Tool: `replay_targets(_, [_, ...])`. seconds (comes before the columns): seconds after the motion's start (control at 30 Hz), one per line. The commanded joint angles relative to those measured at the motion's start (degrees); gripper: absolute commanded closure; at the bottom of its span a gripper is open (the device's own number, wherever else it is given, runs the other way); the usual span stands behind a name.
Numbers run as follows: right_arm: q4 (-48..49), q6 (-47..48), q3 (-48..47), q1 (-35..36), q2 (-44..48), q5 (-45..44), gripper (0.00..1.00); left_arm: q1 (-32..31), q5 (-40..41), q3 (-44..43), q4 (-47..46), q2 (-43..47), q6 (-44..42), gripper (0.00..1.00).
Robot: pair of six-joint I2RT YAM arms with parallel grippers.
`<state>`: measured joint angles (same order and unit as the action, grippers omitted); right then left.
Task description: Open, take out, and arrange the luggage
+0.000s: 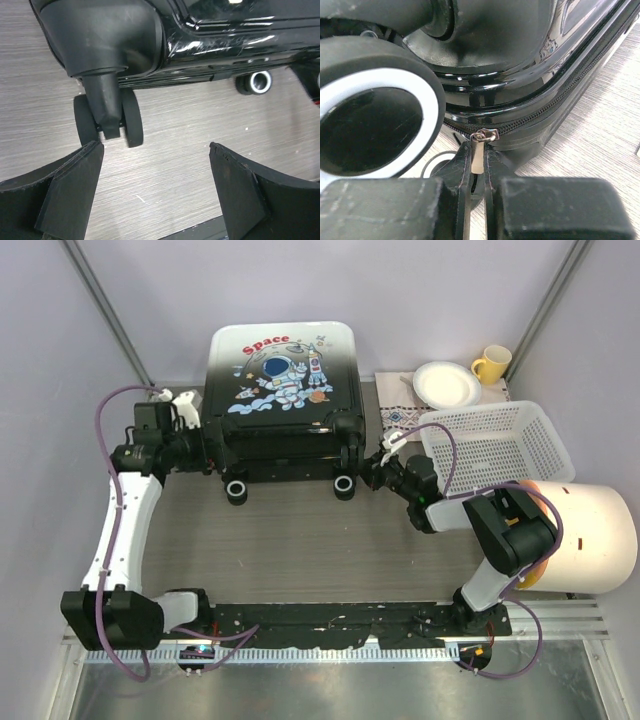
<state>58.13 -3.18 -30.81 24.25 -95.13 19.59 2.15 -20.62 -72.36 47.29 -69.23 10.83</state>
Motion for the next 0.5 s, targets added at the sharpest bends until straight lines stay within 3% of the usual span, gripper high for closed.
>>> replay_targets(0.0, [2.7,-0.4,-1.4,0.0,3.6,3.4,0.99,-1.5,8.6,0.7,-1.0,-1.0,-1.3,0.1])
replay_targets(0.23, [1.2,-0.3,-1.8,0.0,3.7,3.0,0.99,-4.1,17.6,0.2,-1.9,-2.4,-3.9,0.12])
replay_targets(0.47, [-1.3,0.4,-2.7,0.0,3.9,0.5,0.99,-4.3,16.2,0.9,-2.5,-5.4,-3.4,0.16])
